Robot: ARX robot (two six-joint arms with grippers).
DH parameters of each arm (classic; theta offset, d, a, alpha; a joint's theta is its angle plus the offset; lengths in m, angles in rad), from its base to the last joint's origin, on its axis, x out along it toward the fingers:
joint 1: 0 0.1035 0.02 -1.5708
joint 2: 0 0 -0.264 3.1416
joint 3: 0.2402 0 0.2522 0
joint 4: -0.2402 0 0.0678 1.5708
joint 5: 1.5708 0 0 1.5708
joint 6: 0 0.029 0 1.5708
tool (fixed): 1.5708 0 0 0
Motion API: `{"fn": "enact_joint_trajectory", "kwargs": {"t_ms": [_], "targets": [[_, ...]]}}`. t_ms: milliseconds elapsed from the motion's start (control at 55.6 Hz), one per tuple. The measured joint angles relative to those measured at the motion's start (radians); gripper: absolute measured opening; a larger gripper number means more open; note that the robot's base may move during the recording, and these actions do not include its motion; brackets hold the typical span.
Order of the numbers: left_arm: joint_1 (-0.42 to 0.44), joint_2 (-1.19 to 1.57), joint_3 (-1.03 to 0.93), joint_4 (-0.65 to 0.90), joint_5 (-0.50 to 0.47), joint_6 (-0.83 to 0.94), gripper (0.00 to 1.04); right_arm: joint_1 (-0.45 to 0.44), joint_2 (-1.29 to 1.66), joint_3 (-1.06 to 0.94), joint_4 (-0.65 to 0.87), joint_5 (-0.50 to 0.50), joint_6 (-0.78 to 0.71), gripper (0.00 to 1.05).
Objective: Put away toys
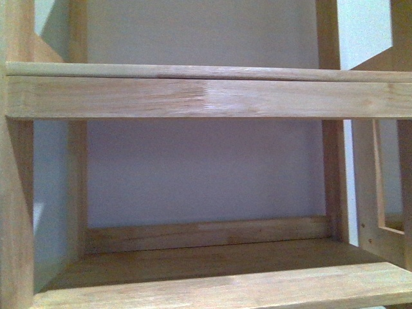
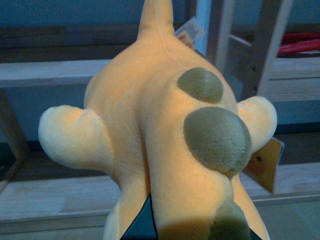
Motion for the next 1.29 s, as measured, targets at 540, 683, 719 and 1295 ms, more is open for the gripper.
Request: {"fn": "enact_joint_trajectory", "kwargs": {"t_ms": [540, 683, 719, 1295], "targets": [[-0.002, -0.001, 0.0, 0.0, -0.002, 0.0, 0.98, 0.0, 0.0, 0.0, 0.0, -0.009, 0.0, 0.06], [-0.002, -0.001, 0.0, 0.0, -0.002, 0.0, 0.98, 0.016, 0.006, 0.001, -0.006, 0.048, 0.02, 0.06], [-0.002, -0.001, 0.0, 0.0, -0.001, 0.0, 0.98, 0.042, 0.017, 0.002, -0.006, 0.11, 0.04, 0.06], [-0.002, -0.001, 0.0, 0.0, 0.0, 0.0, 0.98, 0.64, 0.517, 0.611, 0.35, 0.732, -0.27, 0.06]]}}
